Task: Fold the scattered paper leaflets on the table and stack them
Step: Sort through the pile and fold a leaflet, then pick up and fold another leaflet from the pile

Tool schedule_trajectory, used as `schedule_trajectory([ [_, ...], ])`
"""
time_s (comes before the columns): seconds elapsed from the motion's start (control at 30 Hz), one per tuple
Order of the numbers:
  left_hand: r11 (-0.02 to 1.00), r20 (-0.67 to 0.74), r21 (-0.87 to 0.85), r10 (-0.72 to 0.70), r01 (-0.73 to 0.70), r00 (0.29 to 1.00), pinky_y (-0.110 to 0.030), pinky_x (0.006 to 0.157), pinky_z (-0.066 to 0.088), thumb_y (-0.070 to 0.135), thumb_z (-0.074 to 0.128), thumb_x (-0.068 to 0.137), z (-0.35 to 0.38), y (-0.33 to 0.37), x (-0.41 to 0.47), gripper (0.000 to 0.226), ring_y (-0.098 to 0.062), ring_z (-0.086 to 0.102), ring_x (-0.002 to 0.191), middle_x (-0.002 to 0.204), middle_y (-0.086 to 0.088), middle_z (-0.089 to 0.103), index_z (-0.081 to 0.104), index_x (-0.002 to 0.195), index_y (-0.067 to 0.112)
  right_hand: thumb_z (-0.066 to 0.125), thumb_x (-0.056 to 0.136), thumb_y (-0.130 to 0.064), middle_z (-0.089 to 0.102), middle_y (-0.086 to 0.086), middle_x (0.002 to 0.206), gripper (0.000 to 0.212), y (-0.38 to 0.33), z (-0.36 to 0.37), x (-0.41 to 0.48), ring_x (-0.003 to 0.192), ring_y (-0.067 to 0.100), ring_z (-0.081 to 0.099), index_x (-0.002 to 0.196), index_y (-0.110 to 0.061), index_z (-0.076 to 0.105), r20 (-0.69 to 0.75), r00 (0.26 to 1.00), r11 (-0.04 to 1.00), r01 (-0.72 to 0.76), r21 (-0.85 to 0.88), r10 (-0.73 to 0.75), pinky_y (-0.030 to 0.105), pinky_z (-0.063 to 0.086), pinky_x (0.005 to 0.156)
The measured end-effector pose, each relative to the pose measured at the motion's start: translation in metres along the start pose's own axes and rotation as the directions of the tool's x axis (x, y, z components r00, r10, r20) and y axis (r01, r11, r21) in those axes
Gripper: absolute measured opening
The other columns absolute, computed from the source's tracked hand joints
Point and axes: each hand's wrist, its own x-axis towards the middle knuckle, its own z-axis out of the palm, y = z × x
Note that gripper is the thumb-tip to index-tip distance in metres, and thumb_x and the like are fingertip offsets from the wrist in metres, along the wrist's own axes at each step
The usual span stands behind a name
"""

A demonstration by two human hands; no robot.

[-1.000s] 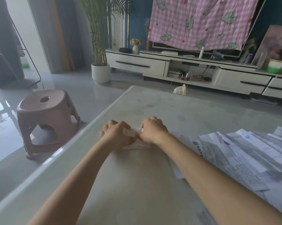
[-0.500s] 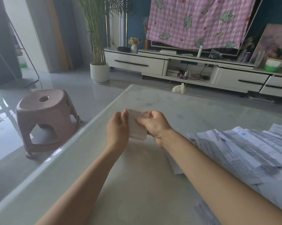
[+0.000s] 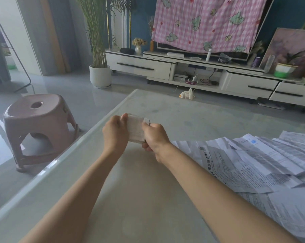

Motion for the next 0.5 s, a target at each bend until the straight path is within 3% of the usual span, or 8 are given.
schedule_trajectory([
  [0.1, 0.984, 0.053, 0.178, 0.017, -0.026, 0.998, -0.033, 0.086, 0.031, 0.036, 0.030, 0.100, 0.000, -0.002, -0.002, 0.044, -0.031, 0.047, 0.103, 0.106, -0.017, 0.055, 0.054, 0.104, -0.001, 0.041, 0.095, -0.025, 0.065, 0.021, 0.093, 0.035, 0.006, -0.005, 0.013, 0.073, 0.032, 0.063, 0.104, 0.003, 0.060, -0.085, 0.996, 0.988, -0.048, -0.146, 0.036, 0.027, 0.051, 0.062],
  [0.2, 0.891, 0.123, 0.392, 0.196, -0.229, 0.973, -0.035, 0.099, 0.024, 0.029, 0.034, 0.099, -0.002, -0.003, -0.010, 0.036, -0.029, 0.036, 0.123, 0.131, -0.010, 0.051, 0.055, 0.122, 0.011, 0.040, 0.097, -0.028, 0.066, 0.020, 0.098, 0.036, -0.001, -0.013, 0.020, 0.060, 0.027, 0.061, 0.111, 0.000, 0.057, -0.113, 0.990, 0.957, -0.118, -0.266, 0.090, 0.017, 0.046, 0.044],
  [0.33, 0.793, 0.275, 0.439, 0.329, -0.422, 0.904, -0.038, 0.105, 0.015, 0.027, 0.041, 0.098, 0.000, -0.006, -0.018, 0.033, -0.027, 0.025, 0.135, 0.136, -0.003, 0.050, 0.058, 0.124, 0.016, 0.046, 0.093, -0.036, 0.063, 0.018, 0.116, 0.043, -0.016, -0.031, 0.031, 0.101, 0.032, 0.063, 0.117, -0.002, 0.055, -0.221, 0.973, 0.920, -0.140, -0.365, 0.060, 0.038, 0.051, 0.087],
  [0.4, 0.773, 0.309, 0.429, 0.361, -0.468, 0.880, -0.038, 0.108, 0.010, 0.029, 0.040, 0.098, 0.002, -0.006, -0.022, 0.035, -0.026, 0.022, 0.138, 0.139, -0.002, 0.049, 0.055, 0.127, 0.017, 0.051, 0.088, -0.022, 0.065, 0.019, 0.106, 0.032, -0.022, -0.055, 0.030, 0.089, 0.030, 0.066, 0.111, -0.001, 0.055, -0.228, 0.973, 0.897, -0.125, -0.423, 0.028, 0.037, 0.054, 0.081],
  [0.5, 0.768, 0.308, 0.385, 0.417, -0.513, 0.855, -0.040, 0.109, 0.010, 0.041, 0.032, 0.094, 0.000, -0.002, -0.027, 0.049, -0.025, 0.025, 0.138, 0.140, -0.004, 0.048, 0.053, 0.131, 0.017, 0.046, 0.086, -0.011, 0.065, 0.016, 0.084, 0.012, -0.023, -0.101, 0.015, 0.052, 0.020, 0.057, 0.093, -0.007, 0.055, -0.163, 0.987, 0.899, -0.070, -0.432, -0.001, 0.022, 0.046, 0.049],
])
